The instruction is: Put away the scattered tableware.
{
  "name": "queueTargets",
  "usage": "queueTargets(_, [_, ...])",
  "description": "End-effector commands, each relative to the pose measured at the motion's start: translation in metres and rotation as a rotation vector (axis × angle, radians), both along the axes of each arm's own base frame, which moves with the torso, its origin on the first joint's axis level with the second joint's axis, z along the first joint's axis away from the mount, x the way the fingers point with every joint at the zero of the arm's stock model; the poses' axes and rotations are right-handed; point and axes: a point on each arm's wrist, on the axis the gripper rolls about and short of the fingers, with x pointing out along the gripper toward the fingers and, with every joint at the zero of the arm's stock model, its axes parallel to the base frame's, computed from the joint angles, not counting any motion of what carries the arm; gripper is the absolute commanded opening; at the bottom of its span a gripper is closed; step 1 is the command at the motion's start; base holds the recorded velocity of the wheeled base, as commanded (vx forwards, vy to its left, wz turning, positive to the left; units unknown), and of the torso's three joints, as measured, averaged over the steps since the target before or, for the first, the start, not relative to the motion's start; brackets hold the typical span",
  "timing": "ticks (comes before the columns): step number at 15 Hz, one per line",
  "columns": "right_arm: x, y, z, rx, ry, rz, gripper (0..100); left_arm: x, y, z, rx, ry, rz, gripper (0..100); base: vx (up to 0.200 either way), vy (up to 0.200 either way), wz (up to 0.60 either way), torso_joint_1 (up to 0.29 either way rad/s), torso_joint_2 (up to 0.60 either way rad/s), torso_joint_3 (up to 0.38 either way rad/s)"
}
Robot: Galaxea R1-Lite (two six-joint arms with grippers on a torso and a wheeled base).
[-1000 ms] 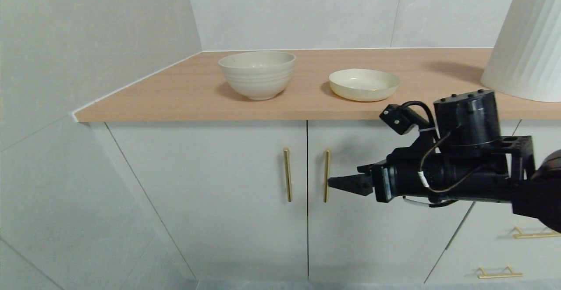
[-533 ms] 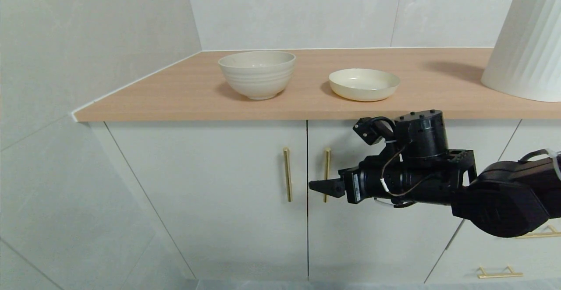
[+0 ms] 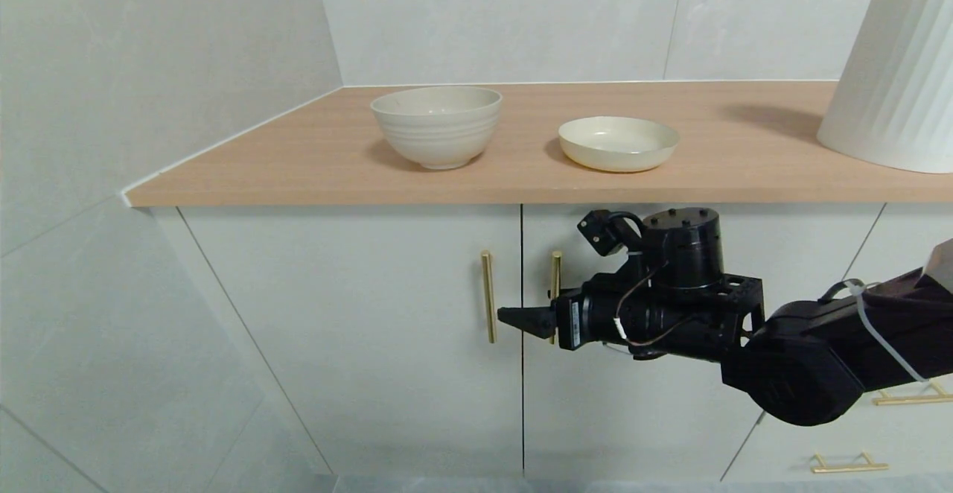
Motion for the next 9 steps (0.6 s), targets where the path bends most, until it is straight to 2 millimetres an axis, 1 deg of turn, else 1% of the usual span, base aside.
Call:
queueTargets(1, [-0.002,0.001,-0.005,0.003,-0.002,0.007,100,0.000,0.000,0.000,0.000,0.000,0.000,100,0.000,0.000,0.00,0.000,0.00,0.000])
queueTargets(5, [-0.003,0.002,-0.012,0.042,-0.046,0.014,100,0.000,0.000,0.000,0.000,0.000,0.000,100,0.000,0.000,0.00,0.000,0.00,0.000])
queueTargets(6, [-0.006,0.004,-0.013,0.046,-0.048,0.023,100,0.000,0.000,0.000,0.000,0.000,0.000,100,0.000,0.000,0.00,0.000,0.00,0.000])
queueTargets(9, [-0.013,0.000,-0.017,0.056,-0.053,0.049,100,0.000,0.000,0.000,0.000,0.000,0.000,100,0.000,0.000,0.00,0.000,0.00,0.000])
